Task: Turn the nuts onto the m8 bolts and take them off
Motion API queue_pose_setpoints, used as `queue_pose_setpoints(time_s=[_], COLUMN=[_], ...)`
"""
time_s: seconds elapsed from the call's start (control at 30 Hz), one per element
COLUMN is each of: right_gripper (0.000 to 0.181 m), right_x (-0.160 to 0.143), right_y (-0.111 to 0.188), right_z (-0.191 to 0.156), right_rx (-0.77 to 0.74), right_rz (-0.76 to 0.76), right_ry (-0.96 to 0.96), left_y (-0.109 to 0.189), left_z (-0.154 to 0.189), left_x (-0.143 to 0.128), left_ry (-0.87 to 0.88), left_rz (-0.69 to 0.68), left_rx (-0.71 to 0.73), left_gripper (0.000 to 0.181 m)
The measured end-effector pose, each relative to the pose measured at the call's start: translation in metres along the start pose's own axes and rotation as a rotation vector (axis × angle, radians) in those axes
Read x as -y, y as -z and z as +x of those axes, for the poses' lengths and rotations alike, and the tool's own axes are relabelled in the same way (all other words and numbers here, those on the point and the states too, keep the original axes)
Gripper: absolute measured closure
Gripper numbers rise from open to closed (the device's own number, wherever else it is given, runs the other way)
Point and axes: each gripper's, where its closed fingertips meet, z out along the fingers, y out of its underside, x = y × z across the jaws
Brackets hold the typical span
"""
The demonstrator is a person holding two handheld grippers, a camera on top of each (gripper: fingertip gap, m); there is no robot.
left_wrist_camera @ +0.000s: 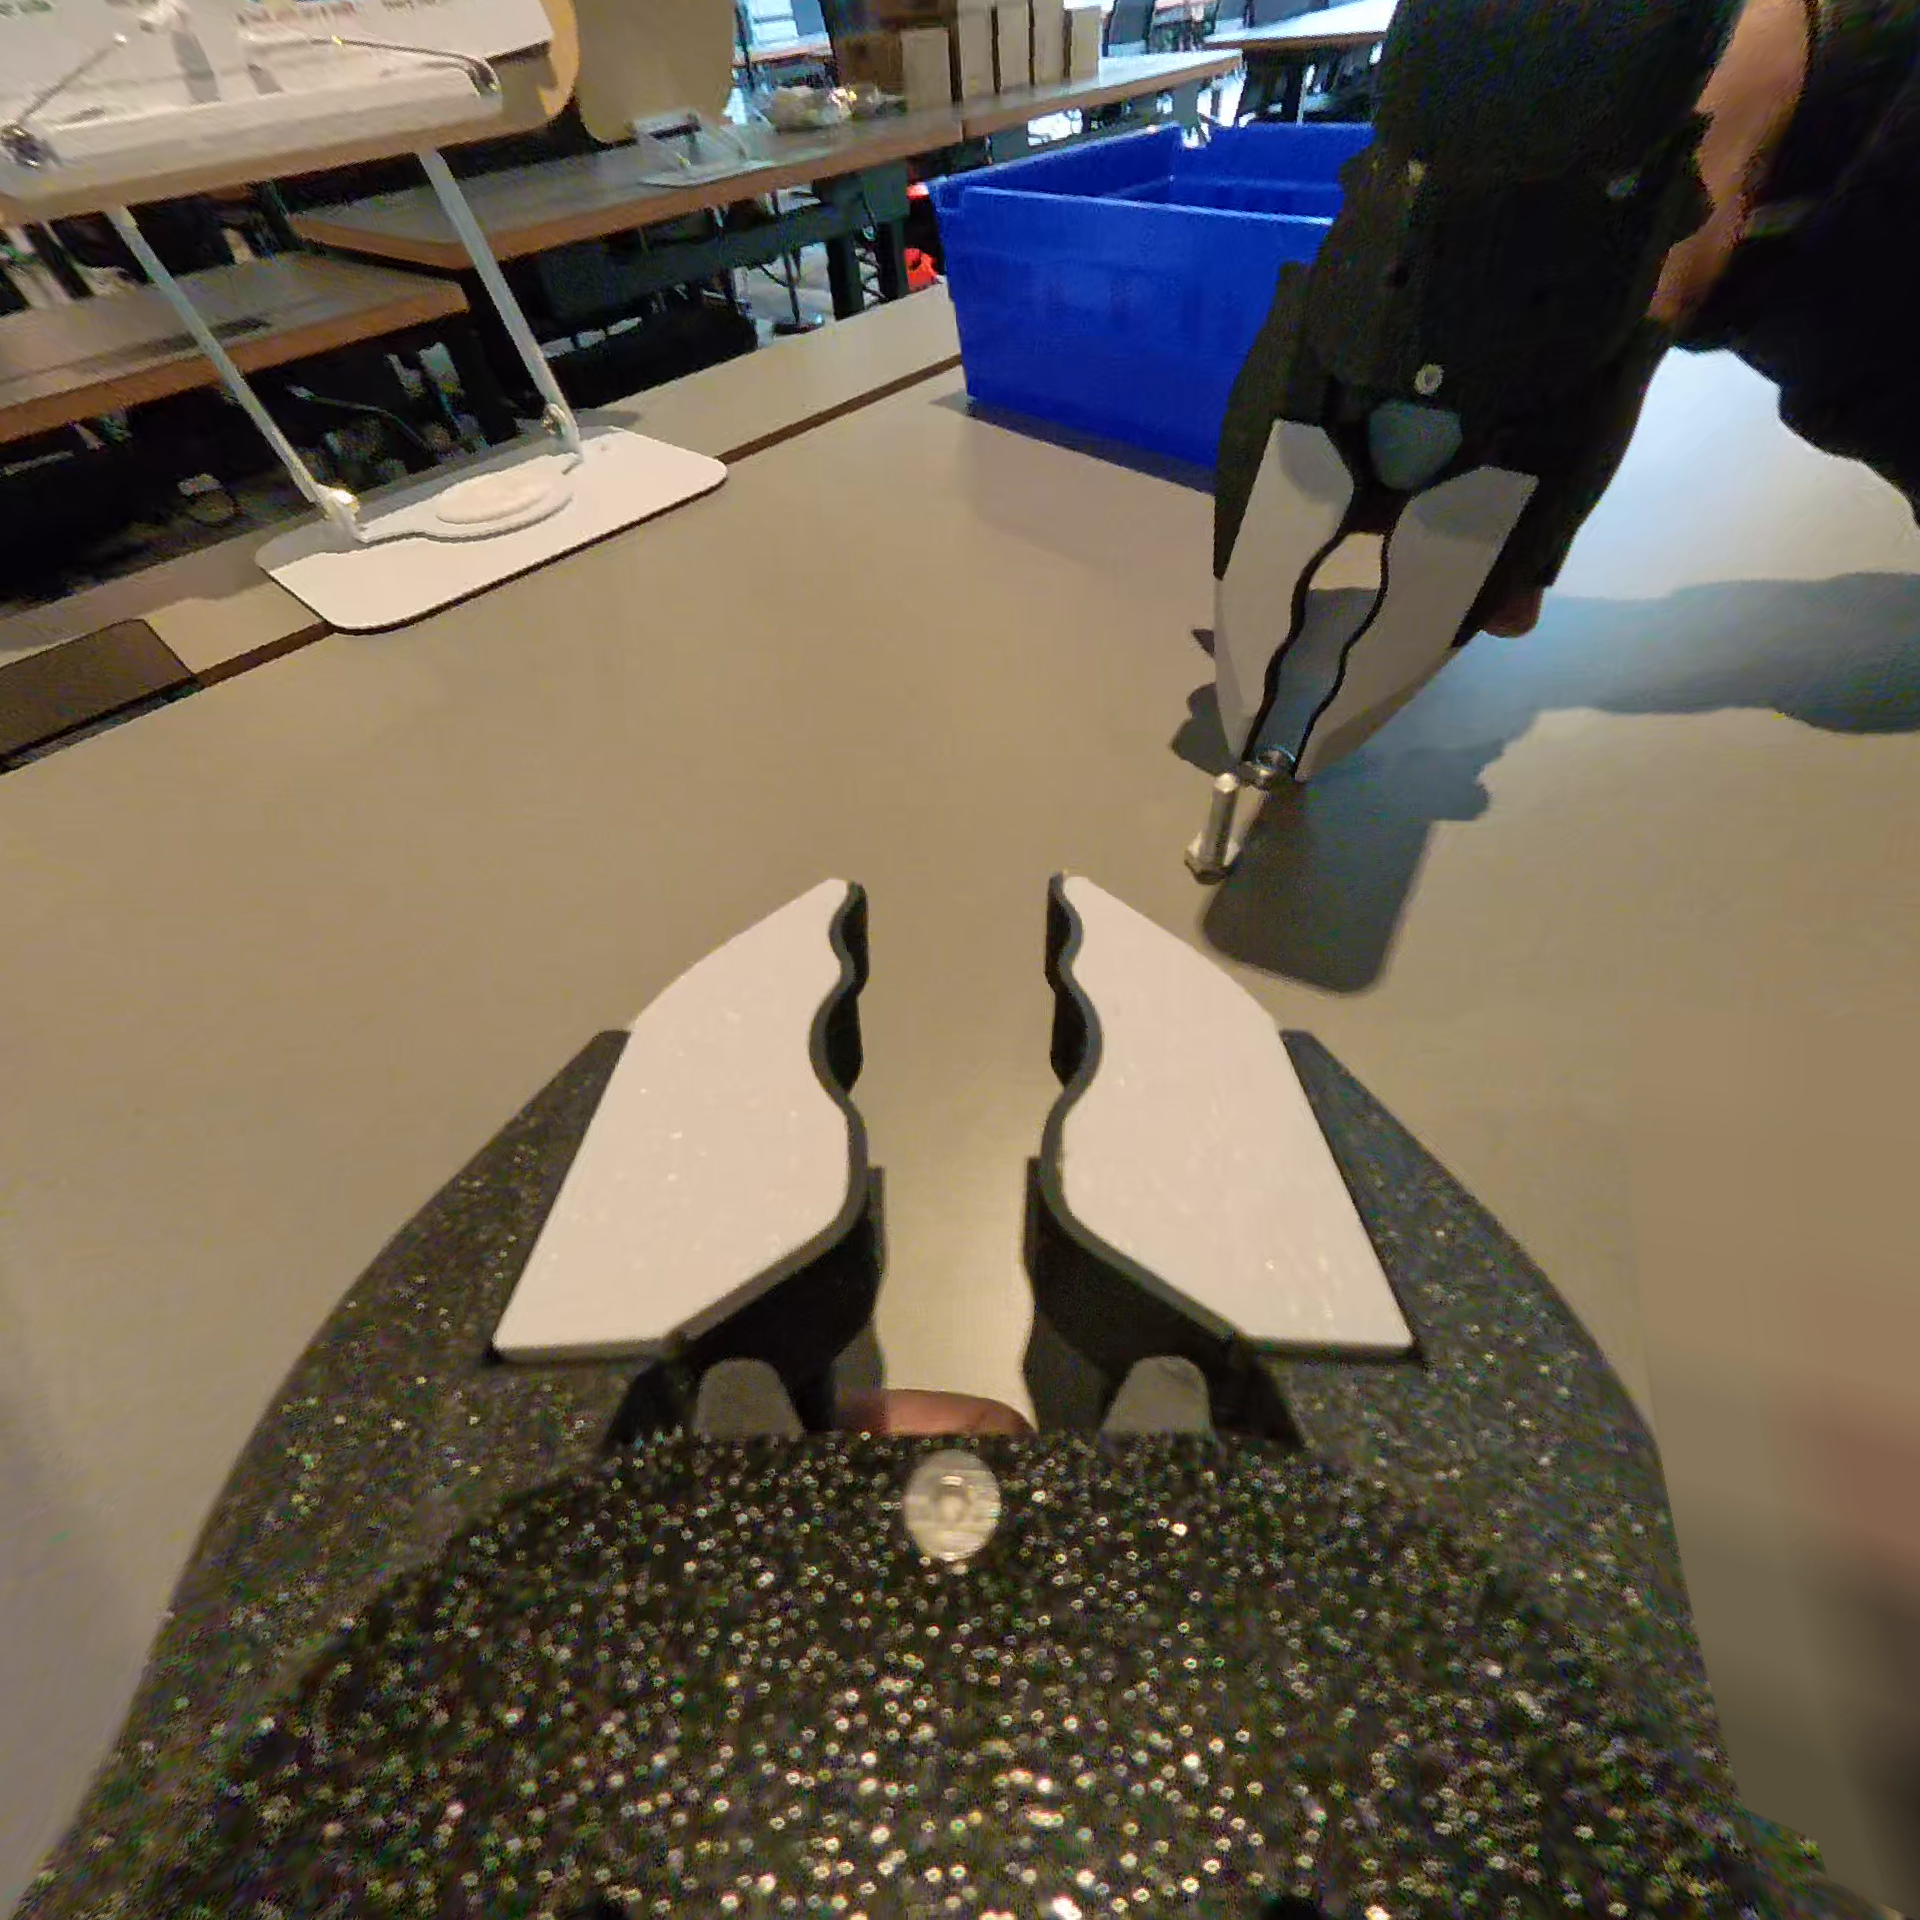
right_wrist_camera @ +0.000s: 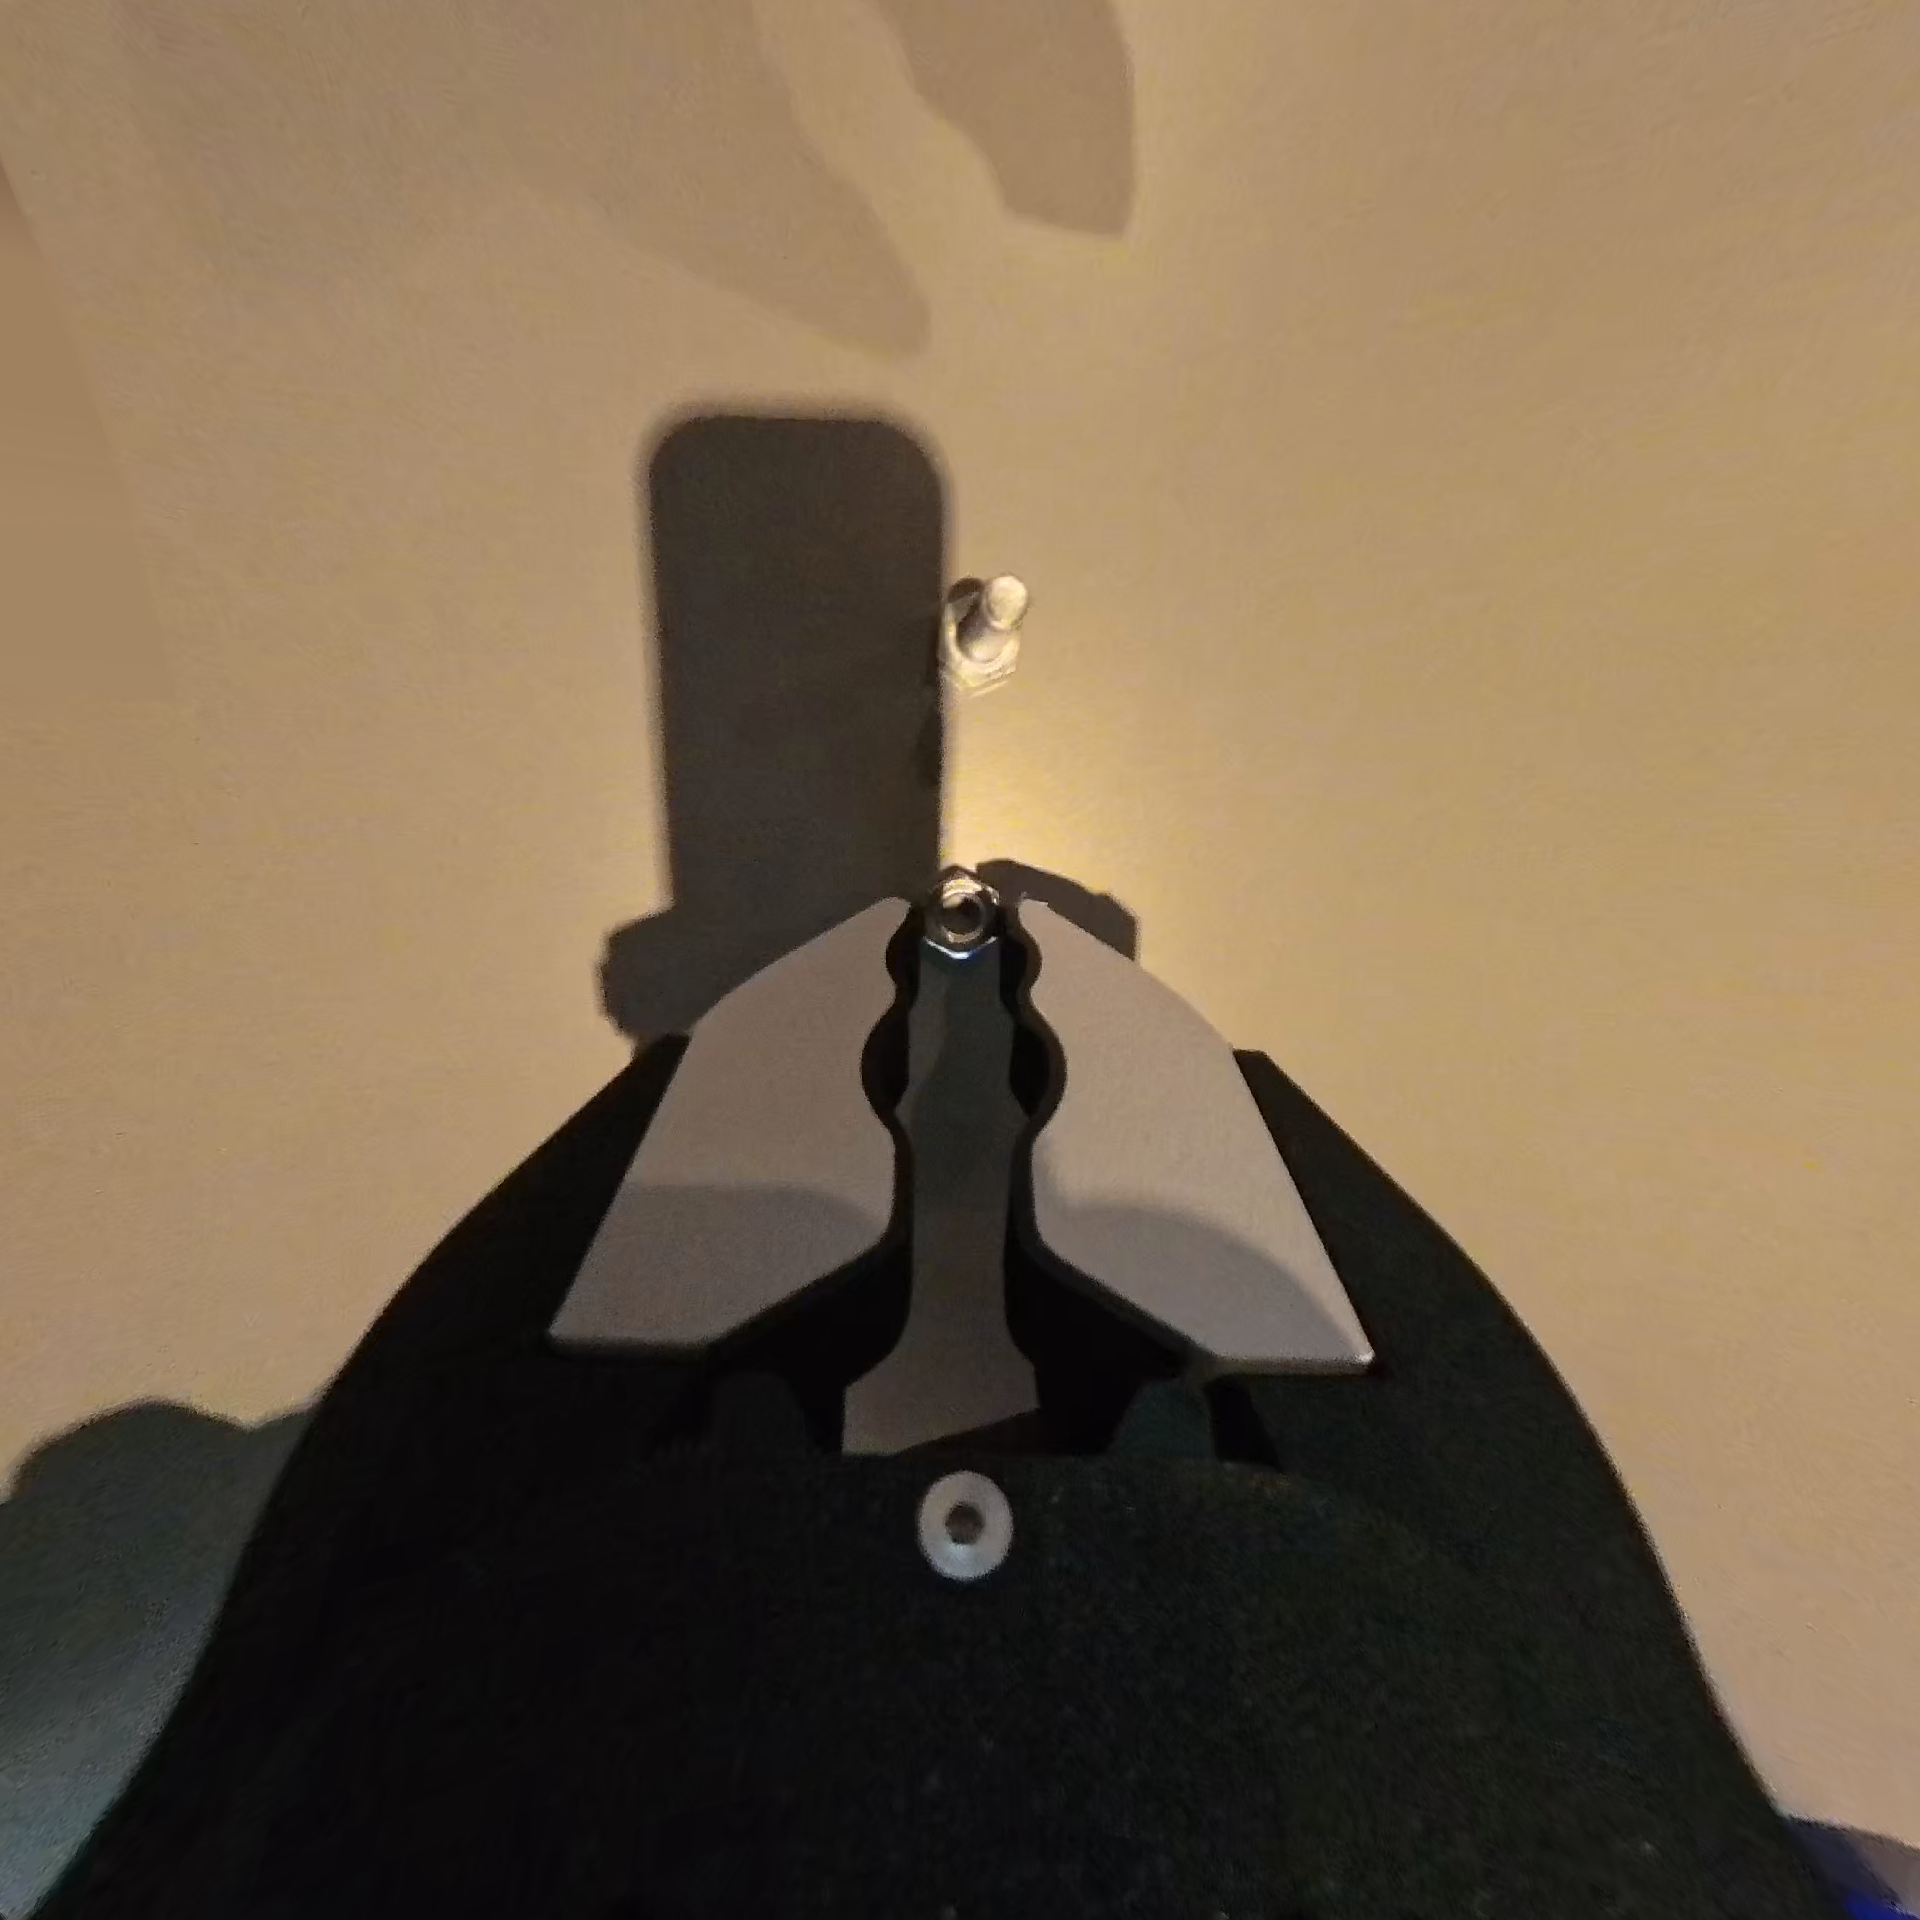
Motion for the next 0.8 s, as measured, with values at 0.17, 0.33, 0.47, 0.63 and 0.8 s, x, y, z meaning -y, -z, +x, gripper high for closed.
queue_pose_setpoints(time_s=[0.17,0.33,0.47,0.63,0.8], right_gripper=[0.156,0.144,0.148,0.152,0.159], right_x=[-0.003,0.01,0.047,0.054,0.058], right_y=[0.002,0.017,0.032,0.014,0.005], right_z=[0.0,0.003,0.002,0.005,0.005], right_rx=[-0.021,-0.087,-0.115,-0.158,-0.153], right_rz=[0.007,0.146,0.382,0.329,0.304], right_ry=[-0.005,-0.038,-0.073,-0.079,-0.085], left_y=[-0.003,-0.005,-0.008,-0.011,-0.011], left_z=[0.005,0.006,0.008,0.013,0.013], left_x=[-0.003,-0.006,-0.01,-0.013,-0.014], left_ry=[-0.016,-0.003,0.004,-0.026,-0.037], left_rz=[-0.03,-0.048,-0.083,-0.108,-0.118], left_rx=[-0.021,-0.041,-0.064,-0.074,-0.07], left_gripper=[0.149,0.149,0.149,0.149,0.149])
